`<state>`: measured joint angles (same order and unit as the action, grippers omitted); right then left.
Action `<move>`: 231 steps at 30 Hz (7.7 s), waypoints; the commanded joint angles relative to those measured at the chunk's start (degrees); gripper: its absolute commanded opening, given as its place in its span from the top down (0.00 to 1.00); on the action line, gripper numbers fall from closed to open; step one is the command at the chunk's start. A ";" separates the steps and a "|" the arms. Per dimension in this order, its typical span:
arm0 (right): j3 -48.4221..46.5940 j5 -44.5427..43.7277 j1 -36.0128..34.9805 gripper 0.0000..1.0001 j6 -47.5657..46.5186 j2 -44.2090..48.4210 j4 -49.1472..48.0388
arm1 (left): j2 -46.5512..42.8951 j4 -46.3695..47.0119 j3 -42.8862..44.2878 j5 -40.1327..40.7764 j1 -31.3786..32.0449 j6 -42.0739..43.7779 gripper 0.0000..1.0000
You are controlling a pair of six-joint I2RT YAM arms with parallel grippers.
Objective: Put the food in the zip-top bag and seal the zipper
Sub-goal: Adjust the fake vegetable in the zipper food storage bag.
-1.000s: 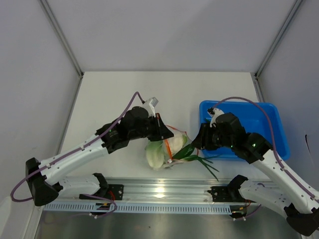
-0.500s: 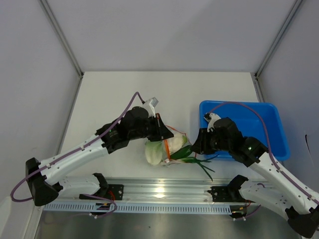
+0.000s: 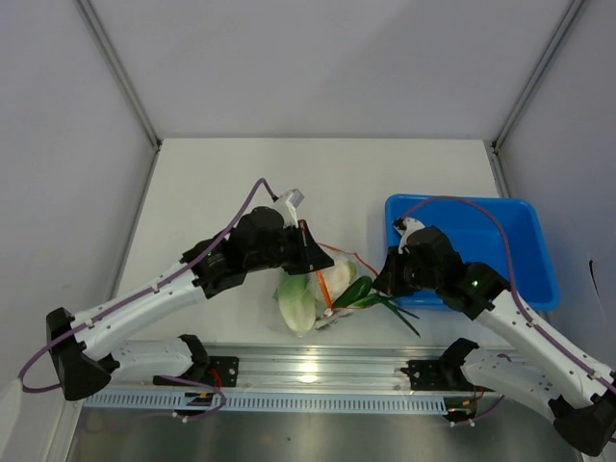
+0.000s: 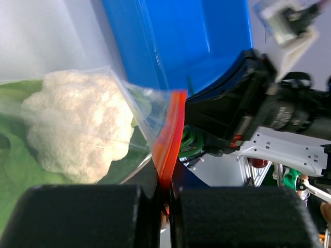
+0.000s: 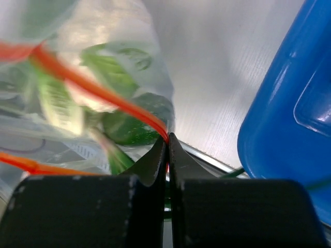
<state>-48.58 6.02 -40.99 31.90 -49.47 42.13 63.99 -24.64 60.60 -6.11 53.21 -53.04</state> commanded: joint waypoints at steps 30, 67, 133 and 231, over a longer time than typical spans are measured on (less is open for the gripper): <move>-31.40 -17.27 -16.49 0.59 -1.22 -31.12 8.50 | -12.93 3.98 -22.10 10.77 1.90 1.00 0.99; -19.80 -17.27 -31.17 0.36 8.26 -16.53 -3.55 | -14.59 5.66 -22.10 7.87 1.98 -0.14 0.99; -28.14 -24.21 -34.06 0.16 6.33 -25.50 9.02 | -16.88 2.67 -20.17 9.89 3.83 -0.75 0.99; -27.80 -33.01 -24.22 0.67 11.52 -36.74 0.24 | -15.73 1.79 -15.95 8.83 3.83 1.44 0.99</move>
<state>-76.93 -25.65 -65.25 43.16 -85.21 44.69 48.38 -24.75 41.91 2.96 57.10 -53.28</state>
